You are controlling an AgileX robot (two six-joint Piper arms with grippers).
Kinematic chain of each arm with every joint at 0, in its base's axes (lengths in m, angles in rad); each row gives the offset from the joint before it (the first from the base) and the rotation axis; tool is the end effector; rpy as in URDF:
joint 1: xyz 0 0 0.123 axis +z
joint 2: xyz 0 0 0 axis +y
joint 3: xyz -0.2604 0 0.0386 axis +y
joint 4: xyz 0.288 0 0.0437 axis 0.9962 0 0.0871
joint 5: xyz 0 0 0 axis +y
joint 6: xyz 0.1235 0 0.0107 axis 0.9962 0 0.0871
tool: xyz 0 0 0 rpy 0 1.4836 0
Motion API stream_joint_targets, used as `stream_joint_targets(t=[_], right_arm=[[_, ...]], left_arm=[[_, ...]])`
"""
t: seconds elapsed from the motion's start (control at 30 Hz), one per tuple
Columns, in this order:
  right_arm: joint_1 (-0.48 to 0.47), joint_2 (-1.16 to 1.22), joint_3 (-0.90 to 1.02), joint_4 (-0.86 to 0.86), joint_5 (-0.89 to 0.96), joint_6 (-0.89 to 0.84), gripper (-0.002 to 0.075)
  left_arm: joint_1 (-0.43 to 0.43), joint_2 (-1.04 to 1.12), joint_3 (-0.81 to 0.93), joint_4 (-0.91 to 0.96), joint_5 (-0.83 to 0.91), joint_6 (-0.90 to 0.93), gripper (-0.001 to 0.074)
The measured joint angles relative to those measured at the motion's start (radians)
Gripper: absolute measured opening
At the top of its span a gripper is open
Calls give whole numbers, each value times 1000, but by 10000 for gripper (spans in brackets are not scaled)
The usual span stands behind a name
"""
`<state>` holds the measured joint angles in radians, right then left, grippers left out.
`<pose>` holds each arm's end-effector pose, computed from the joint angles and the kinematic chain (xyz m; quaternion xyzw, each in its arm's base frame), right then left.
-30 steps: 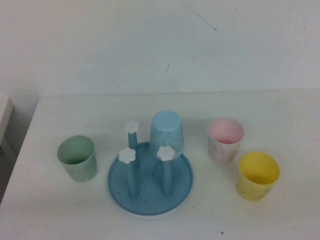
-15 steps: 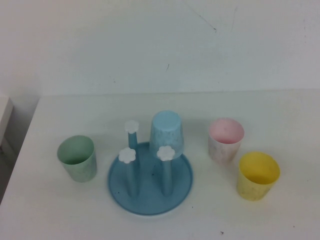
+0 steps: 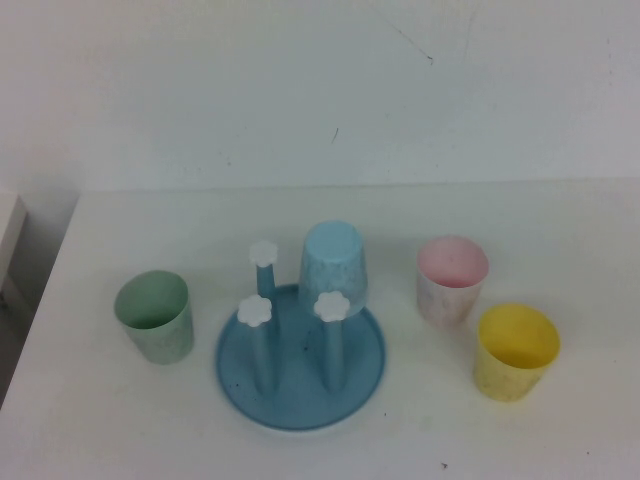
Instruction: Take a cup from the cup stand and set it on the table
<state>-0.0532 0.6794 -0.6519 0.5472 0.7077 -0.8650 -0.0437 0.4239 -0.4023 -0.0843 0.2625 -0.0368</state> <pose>0.2108 0.0308 0.2893 -0.2433 0.8338 0.0330 0.4945 0.1886 -0.0110 0.2785 -0.0219 0.7726 -0.0597 0.6317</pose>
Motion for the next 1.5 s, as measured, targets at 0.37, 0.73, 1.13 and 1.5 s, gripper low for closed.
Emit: stream_joint_targets(t=[0.37, 0.73, 1.13, 1.5], right_arm=[[48, 394, -222, 161, 46, -217, -3], [382, 684, -450, 32, 3, -184, -3], [522, 971, -728, -126, 63, -143, -3], [526, 1154, -905, -56, 96, -135, 502]], left_arm=[[0, 32, 0, 0, 0, 0, -3], [0, 32, 0, -22, 0, -4, -3], [0, 32, 0, -26, 0, -2, -3], [0, 32, 0, -55, 0, -2, -3]])
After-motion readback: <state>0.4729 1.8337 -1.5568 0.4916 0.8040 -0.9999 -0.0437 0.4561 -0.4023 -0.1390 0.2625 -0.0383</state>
